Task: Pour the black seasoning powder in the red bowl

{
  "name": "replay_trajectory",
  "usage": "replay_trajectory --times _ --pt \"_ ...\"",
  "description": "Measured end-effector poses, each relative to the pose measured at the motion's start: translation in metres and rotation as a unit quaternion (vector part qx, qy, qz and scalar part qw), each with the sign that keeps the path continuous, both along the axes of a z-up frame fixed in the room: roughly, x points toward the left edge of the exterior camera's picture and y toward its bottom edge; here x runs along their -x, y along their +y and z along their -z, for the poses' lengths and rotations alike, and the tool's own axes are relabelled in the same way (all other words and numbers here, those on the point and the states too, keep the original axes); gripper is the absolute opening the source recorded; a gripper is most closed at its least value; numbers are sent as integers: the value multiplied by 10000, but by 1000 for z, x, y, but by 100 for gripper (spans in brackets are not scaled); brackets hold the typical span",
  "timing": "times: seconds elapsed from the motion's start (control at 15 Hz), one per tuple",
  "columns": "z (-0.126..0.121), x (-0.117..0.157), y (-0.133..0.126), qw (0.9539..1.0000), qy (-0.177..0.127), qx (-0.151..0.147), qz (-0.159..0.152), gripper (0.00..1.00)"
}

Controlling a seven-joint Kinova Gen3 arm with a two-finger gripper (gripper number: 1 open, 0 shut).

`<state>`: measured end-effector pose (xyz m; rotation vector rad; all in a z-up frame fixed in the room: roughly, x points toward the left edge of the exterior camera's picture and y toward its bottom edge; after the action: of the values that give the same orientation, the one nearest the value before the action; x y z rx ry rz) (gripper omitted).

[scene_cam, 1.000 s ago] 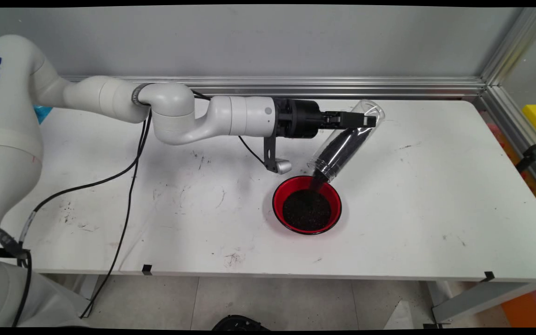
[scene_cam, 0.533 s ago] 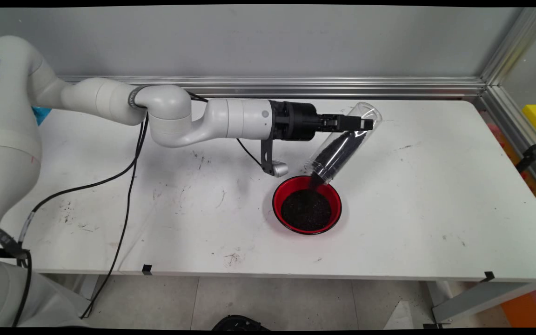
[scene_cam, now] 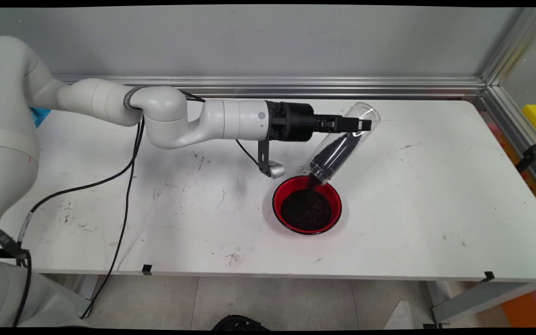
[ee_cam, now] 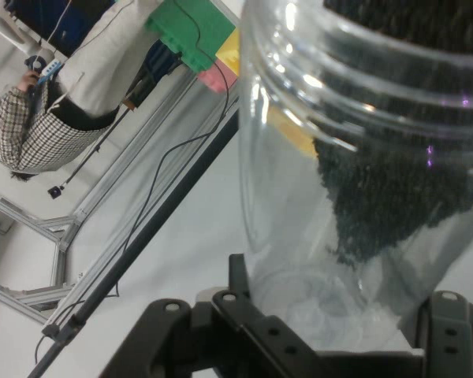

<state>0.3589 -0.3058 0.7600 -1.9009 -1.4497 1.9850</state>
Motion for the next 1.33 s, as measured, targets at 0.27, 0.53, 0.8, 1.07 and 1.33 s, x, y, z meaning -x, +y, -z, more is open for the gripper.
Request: replay_trajectory --times 0.27,0.53,0.8,1.07,1.33 --pt "1 -1 2 9999 -35 82 48 0" --pt "4 -3 5 9998 -80 119 113 0" --pt "8 -4 7 9997 -129 141 179 0" --pt "11 -6 10 9994 -171 158 254 0" --pt "13 -6 11 9992 -189 179 303 0"
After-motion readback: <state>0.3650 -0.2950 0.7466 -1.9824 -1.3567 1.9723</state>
